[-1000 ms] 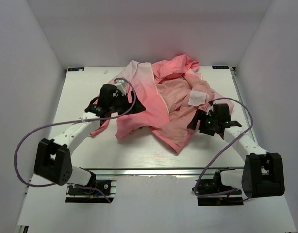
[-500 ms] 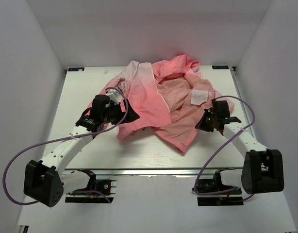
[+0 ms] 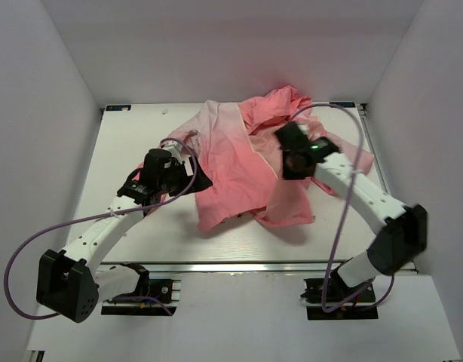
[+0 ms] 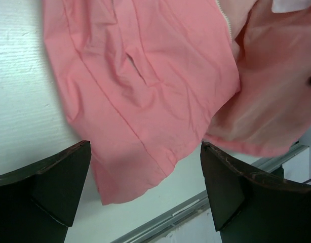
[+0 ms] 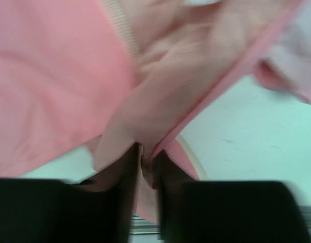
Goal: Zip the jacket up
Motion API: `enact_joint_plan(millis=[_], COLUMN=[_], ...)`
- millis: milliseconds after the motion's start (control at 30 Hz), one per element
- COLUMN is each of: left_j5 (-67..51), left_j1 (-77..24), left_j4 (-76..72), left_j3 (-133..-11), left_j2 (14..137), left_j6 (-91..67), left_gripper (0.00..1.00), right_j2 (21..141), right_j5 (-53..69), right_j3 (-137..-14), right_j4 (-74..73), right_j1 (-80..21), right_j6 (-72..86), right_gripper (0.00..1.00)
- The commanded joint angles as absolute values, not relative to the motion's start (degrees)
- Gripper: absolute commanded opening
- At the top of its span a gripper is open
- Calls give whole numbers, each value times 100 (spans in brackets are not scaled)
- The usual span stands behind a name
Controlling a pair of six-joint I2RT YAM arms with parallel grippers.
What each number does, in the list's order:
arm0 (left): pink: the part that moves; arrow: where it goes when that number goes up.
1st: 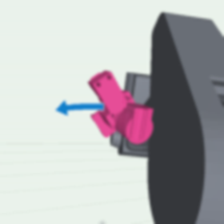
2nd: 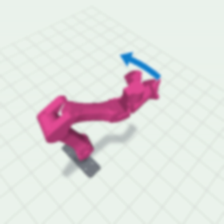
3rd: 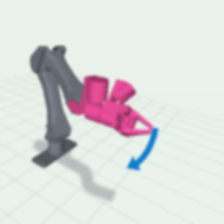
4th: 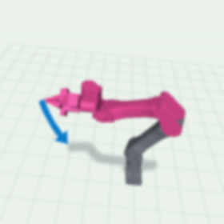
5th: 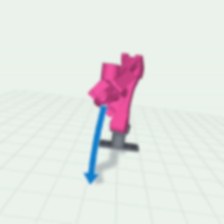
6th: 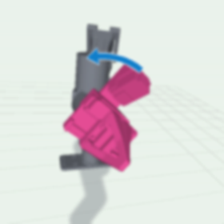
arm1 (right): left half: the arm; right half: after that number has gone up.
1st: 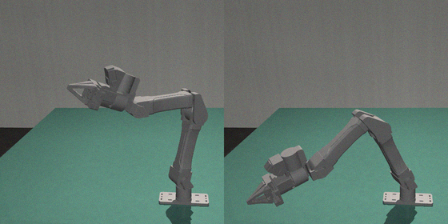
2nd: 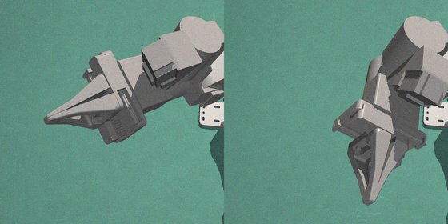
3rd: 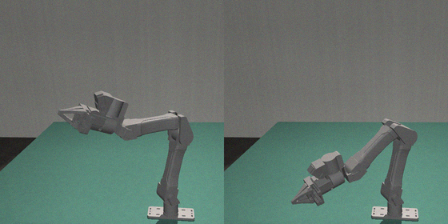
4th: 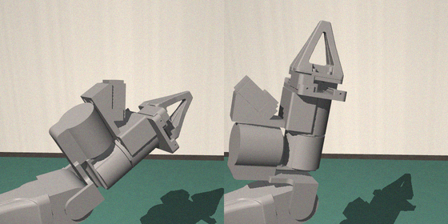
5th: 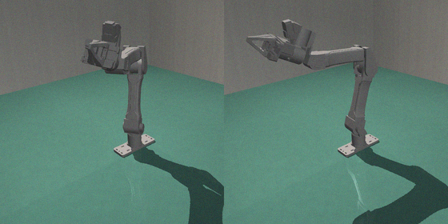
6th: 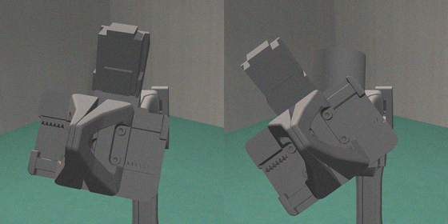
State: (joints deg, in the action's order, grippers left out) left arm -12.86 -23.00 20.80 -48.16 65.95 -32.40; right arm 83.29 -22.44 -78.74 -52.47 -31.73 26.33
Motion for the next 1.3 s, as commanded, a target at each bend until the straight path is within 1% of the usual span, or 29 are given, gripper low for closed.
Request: enact_joint_plan(millis=[0,33,67,100,167,200,300,333,400,467,500,533,567,600,633,667,700,767,800,867,900,933,967,1000,1067,1167,1267], left_j5=[-897,-809,-617,-520,-405,-317,-325,-369,-596,-921,-1140,-1604,-1782,-1897,-1916,-1881,-1881,-2082,-2170,-2294,-2285,-2242,-2154,-2145,-2180,-2276,-2416], left_j1=[-2303,-2303,-2303,-2303,-2303,-2303,-2303,-2303,-2303,-2303,-2311,-2329,-2460,-2574,-2741,-3134,-3294,-3576,-3612,-3761,-3823,-3910,-4076,-4148,-4324,-4421,-4430], left_j4=[2434,2504,2661,2741,2899,2935,2944,2927,2822,2673,2585,2419,2347,2303,2285,2285,2259,2093,2005,1881,1881,1898,1907,1925,1942,1986,2013], left_j3=[-4957,-4966,-5001,-5010,-5036,-5036,-5027,-5019,-5062,-5124,-5150,-5203,-5229,-5273,-5421,-5519,-5589,-5713,-5704,-5757,-5792,-5844,-5958,-6029,-6230,-6485,-6714], left_j2=[6434,6407,6381,6372,6319,6311,6328,6363,6503,6670,6714,6750,6811,6838,6890,7004,7074,7233,7390,7575,7794,7909,8032,8286,8559,9104,9544], left_j6=[-3366,-3375,-3410,-3445,-3445,-3445,-3410,-3401,-3358,-3200,-3121,-3042,-2893,-2796,-2708,-2533,-2436,-2382,-2408,-2452,-2452,-2443,-2435,-2408,-2382,-2399,-2382], left_gripper=[98,98,98,98,98,98,98,98,98,98,98,98,98,98,98,98,98,98,98,98,98,98,98,98,98,98,92], right_j2=[9016,9096,9158,9132,8827,8685,7956,7554,7130,6567,6435,6199,6109,6047,5986,5994,6099,6335,6676,7125,7650,7916,8206,8722,9226,10402,11072], right_j5=[-1892,-1603,-938,-575,294,368,378,387,404,378,361,404,448,492,510,553,615,869,1001,1361,1484,1729,1827,1880,1846,1828,1854], right_j3=[-8200,-8200,-8165,-7948,-7604,-7315,-6866,-6560,-6216,-5723,-5591,-5416,-5362,-5318,-5300,-5335,-5396,-5685,-5800,-6282,-6476,-6686,-7150,-7372,-8003,-8741,-9279], right_j4=[-5267,-5038,-4566,-4283,-3512,-3350,-2902,-2822,-2629,-2540,-2557,-2592,-2636,-2619,-2602,-2567,-2523,-2260,-2163,-1934,-1899,-1872,-1872,-1863,-1837,-1785,-1653], right_j1=[-4181,-4497,-4587,-4649,-4641,-4641,-4562,-4440,-4255,-3799,-3292,-2983,-2666,-2037,-1734,-1488,-1042,-626,-241,165,437,561,702,729,747,756,747], right_j6=[2356,2242,2050,1935,1794,1767,1731,1775,1924,2091,2292,2390,2452,2530,2583,2601,2610,2663,2689,2830,2856,2874,2883,2839,2751,2733,2795], right_gripper=[33,41,49,62,74,78,83,84,89,89,89,89,89,89,89,89,89,89,89,89,89,89,89,89,89,89,89])
